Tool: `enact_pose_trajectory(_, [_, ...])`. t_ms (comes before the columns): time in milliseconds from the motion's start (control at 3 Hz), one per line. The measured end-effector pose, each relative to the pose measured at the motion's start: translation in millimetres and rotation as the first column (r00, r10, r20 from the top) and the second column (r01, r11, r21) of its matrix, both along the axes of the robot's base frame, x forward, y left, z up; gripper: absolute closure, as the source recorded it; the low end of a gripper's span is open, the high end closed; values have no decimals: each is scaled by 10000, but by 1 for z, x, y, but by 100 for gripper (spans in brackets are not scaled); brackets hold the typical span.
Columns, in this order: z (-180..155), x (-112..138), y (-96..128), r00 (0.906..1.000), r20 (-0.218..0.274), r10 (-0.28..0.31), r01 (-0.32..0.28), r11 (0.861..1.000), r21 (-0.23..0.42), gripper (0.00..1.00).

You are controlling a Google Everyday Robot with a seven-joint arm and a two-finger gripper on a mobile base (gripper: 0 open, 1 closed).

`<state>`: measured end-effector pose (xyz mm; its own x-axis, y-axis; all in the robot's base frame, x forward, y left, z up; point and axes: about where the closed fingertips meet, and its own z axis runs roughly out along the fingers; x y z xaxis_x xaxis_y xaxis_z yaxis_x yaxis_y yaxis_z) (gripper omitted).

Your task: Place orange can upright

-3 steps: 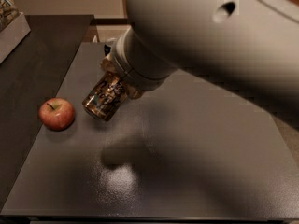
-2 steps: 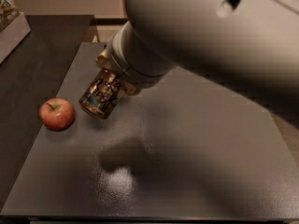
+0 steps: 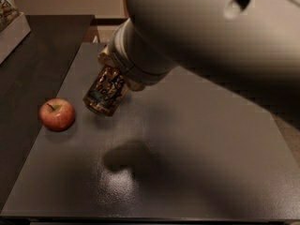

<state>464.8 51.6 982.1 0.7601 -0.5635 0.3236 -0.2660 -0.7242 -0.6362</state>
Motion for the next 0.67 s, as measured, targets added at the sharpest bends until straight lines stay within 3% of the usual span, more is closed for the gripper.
enact_pose_trajectory(333, [11, 9, -20, 9971, 737, 183, -156, 9992, -369, 100])
enact_pose_trajectory(667, [21, 21, -43, 9866, 1524, 576, -477, 9965, -682, 100])
